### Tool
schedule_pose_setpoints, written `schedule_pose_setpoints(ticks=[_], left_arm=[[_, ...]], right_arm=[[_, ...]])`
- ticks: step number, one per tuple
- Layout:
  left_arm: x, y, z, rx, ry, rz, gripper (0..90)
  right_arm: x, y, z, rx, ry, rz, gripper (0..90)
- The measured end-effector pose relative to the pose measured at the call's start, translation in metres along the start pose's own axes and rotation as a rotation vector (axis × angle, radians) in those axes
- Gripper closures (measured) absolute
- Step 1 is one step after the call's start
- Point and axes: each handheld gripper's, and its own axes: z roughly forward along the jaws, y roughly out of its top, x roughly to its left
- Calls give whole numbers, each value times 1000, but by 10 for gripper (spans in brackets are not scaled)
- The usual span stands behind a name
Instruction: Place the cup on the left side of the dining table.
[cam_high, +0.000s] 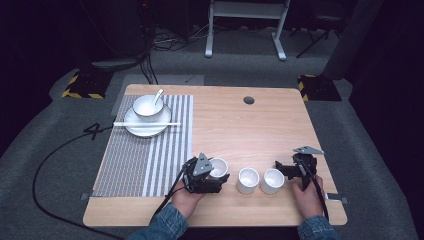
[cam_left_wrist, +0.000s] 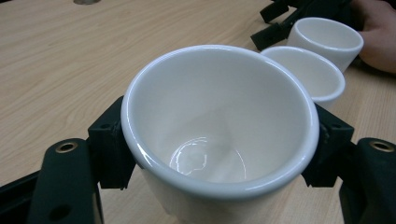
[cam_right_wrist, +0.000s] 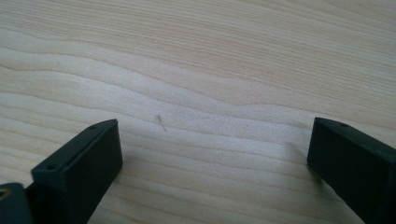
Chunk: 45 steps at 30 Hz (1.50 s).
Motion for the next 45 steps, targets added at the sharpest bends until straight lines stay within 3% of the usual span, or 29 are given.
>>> schedule_pose_setpoints(ticks=[17,29,42,45], left_arm=[[37,25,-33,-45,93,-13,275],[57,34,-41,-52,129,-14,275],[95,38,-49,-68,176,-52,275],[108,38,-50,-73,217,-50,275]], right_arm=[[0,0,0,1,0,-1,31],[0,0,0,0,0,0,31],[0,0,0,0,0,0,31],[0,0,0,0,0,0,31]])
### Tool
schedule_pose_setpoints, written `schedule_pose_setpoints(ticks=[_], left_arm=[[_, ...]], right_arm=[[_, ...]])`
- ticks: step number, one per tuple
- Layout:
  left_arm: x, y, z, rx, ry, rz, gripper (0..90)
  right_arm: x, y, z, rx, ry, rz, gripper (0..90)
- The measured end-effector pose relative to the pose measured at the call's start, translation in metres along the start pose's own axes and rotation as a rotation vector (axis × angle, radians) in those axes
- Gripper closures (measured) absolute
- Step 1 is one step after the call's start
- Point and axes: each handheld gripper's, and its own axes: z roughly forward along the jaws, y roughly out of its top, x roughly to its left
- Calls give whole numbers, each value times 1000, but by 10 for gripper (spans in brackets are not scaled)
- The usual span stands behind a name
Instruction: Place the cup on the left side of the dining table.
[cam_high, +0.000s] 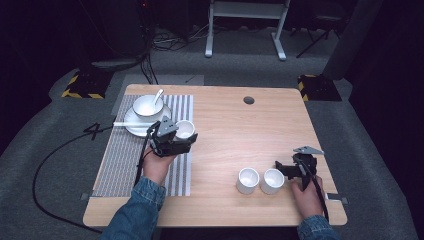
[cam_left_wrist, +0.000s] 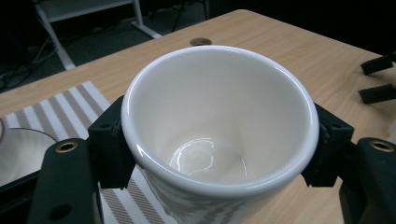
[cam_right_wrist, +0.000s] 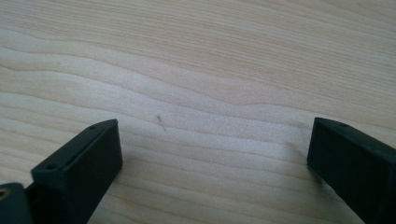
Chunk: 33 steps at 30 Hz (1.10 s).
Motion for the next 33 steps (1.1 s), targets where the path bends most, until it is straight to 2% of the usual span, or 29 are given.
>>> schedule_pose_setpoints(ticks=[3,6,15,17,18,25,33], left_arm=[[8,-2,2,0,9,-12,275],[23,-11,12,35,38,-47,275],[47,-28,32,107,89,-110,275],[51,-32,36,145,96,-120,274],[56,-38,40,178,108,-138,275],[64,-51,49,206,127,-172,274],[62,-57,59,203,131,-150,274]], right_arm=[[0,0,0,0,0,0,31],[0,0,0,0,0,0,31],[0,0,0,0,0,0,31],[0,0,0,0,0,0,31],[0,0,0,0,0,0,31],[0,0,0,0,0,0,31],[0,0,0,0,0,0,31]])
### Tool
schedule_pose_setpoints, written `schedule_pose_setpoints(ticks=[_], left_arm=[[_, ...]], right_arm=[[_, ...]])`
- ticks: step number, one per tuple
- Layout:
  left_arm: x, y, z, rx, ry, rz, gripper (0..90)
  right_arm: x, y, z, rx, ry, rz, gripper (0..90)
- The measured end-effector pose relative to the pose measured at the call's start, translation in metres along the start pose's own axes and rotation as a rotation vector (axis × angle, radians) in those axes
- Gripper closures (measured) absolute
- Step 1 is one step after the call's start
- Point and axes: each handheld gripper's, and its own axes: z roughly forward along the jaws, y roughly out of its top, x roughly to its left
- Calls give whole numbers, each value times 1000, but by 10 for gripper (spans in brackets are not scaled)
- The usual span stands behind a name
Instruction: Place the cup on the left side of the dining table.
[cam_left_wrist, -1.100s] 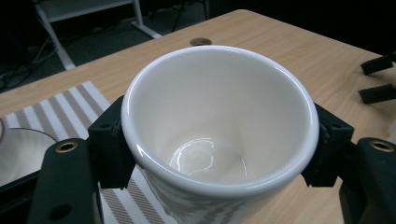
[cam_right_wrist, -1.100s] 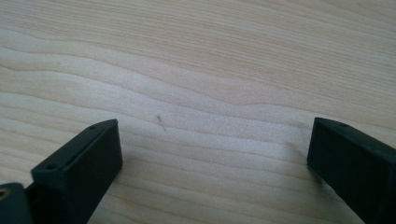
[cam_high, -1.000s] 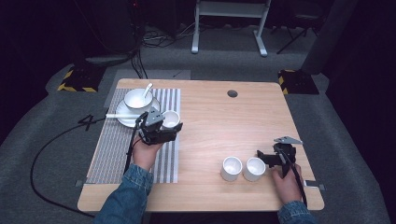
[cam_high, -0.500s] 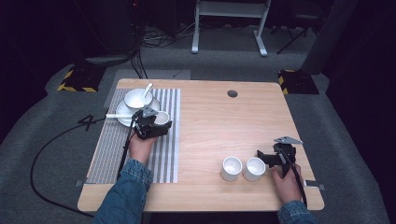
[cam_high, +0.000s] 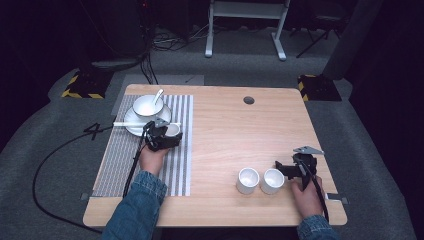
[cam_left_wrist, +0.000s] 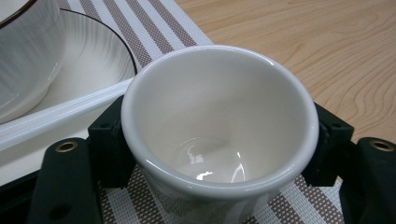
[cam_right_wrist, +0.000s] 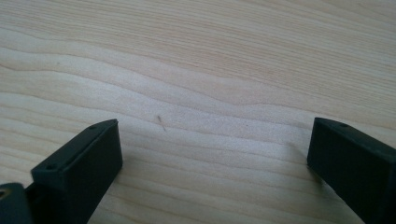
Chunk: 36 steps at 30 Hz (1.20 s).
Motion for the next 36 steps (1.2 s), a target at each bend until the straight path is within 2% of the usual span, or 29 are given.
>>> schedule_pose_setpoints(ticks=[14,17,18,19,23,32,36], left_arm=[[-3,-7,-4,-4,16,30,274],[-2,-8,-4,-14,11,-7,266],[-2,-8,-4,-14,11,-7,260],[-3,-7,-7,-43,9,-23,249],[-3,-3,-12,-74,12,-36,210],[-3,0,-23,-97,35,-29,207],[-9,1,-30,-109,30,-12,222]], right_arm=[[0,0,0,0,0,0,31],[0,0,0,0,0,0,31],[0,0,0,0,0,0,31],[0,0,0,0,0,0,31],[0,0,0,0,0,0,31],[0,0,0,0,0,0,31],[0,0,0,0,0,0,31]])
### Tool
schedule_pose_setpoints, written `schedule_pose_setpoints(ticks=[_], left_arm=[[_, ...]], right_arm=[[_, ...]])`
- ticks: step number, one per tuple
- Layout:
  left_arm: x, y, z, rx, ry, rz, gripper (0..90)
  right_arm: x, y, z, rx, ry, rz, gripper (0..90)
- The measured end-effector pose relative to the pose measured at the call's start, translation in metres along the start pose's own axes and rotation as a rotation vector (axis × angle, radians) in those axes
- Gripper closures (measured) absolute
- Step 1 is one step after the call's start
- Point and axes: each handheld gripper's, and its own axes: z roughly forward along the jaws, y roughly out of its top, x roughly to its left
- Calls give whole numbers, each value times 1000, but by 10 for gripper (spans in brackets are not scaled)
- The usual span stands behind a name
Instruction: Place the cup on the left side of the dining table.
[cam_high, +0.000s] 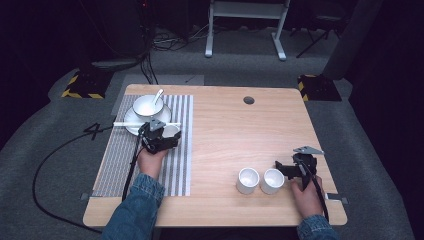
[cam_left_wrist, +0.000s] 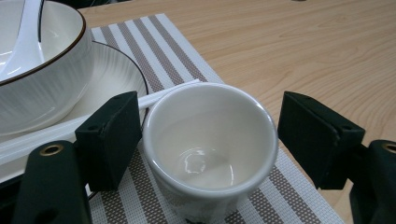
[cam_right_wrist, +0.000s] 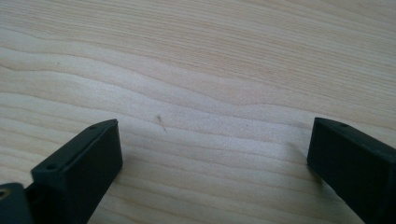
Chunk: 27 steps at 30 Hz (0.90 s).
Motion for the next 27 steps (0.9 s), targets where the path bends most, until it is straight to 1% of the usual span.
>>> schedule_pose_setpoints(ticks=[2,3,5,6,7,10,11,12,20,23,24,25,26,27], left_arm=[[-2,1,-6,3,-1,4,208],[-2,1,-9,7,-9,9,206],[-3,0,-17,-2,-17,14,213],[-3,0,-17,-2,-17,14,212],[-3,0,-20,0,-14,22,212],[-3,-3,-32,-6,-4,19,208],[-2,-4,-40,-4,-4,16,208],[-2,-4,-40,-4,-4,16,205],[-5,-11,-71,-16,2,25,205],[-5,-14,-82,-31,6,12,206],[-4,-16,-85,-36,-2,6,209],[-4,-18,-88,-34,-4,3,214],[-5,-21,-93,-26,8,13,212],[-5,-22,-95,-24,11,15,212]], right_arm=[[0,0,0,0,0,0,31],[0,0,0,0,0,0,31],[0,0,0,0,0,0,31],[0,0,0,0,0,0,31],[0,0,0,0,0,0,31],[0,0,0,0,1,0,31],[0,0,0,0,1,0,31],[0,0,0,0,1,0,31],[0,0,0,0,1,0,31],[0,0,0,0,1,0,31],[0,0,0,0,1,0,31],[0,0,0,0,1,0,31],[0,0,0,0,1,0,31],[0,0,0,0,1,0,31]])
